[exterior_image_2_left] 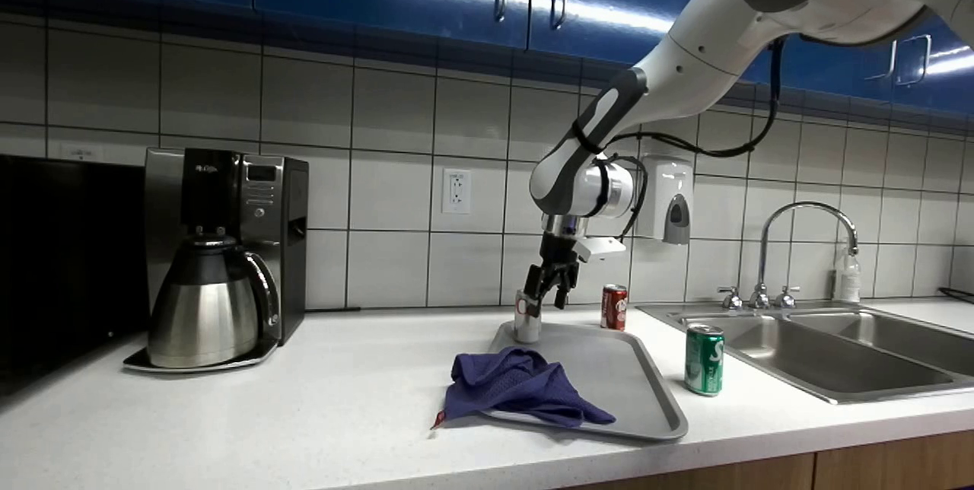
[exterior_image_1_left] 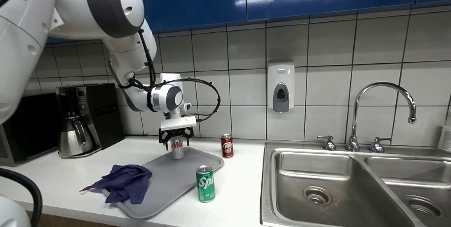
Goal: Remove the green and grey cans from the tray
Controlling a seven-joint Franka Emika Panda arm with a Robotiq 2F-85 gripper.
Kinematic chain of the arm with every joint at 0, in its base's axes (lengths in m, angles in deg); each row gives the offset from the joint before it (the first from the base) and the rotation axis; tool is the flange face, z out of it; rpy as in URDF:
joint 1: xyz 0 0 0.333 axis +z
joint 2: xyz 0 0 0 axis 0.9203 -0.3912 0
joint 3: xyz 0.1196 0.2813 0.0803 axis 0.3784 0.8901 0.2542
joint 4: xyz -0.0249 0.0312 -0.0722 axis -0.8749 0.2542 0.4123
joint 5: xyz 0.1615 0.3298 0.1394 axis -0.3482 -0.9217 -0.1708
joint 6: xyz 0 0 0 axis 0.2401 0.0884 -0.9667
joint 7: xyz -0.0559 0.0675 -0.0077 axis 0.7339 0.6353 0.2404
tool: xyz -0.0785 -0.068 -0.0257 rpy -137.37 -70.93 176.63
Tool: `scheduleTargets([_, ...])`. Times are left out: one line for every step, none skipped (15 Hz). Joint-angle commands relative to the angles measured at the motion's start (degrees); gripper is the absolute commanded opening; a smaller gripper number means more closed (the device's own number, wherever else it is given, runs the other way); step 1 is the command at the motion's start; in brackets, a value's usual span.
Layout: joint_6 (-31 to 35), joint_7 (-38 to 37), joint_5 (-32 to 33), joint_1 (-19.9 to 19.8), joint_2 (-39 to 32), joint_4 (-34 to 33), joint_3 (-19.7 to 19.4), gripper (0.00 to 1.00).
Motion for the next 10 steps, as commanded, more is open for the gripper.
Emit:
scheduleTargets([-3.3,-2.3,2.1,0.5,-2.4,-4.8,0.2,1.00])
scheduleTargets([-3.6,-2.3,2.1,0.6,-3.0,-5.6,0.2,1.00])
scheduleTargets([-3.7,-2.6,2.2,0.9,-3.5,-6.3,0.1,1.00])
scheduleTargets([-4.1,-2.7,2.3,1.0,-3.8,-6.8,0.1,1.00])
scheduleTargets([-4.2,-3.1,2.5,1.3,-4.3,-7.6,0.0,1.00])
scheduleTargets([-4.4,-3.2,2.6,1.4,-4.7,-8.2,0.0,1.00])
scheduleTargets([-4.5,-3.4,2.8,1.6,-5.1,-8.8,-0.1,1.00])
scheduleTargets([-4.8,-3.6,3.1,1.7,-5.6,-9.5,-0.1,1.00])
scheduleTargets([-5.0,-3.7,3.3,1.8,-6.0,-10.1,-0.1,1.00])
scheduleTargets([-5.2,-3.8,3.4,1.9,-6.3,-10.5,-0.1,1.00])
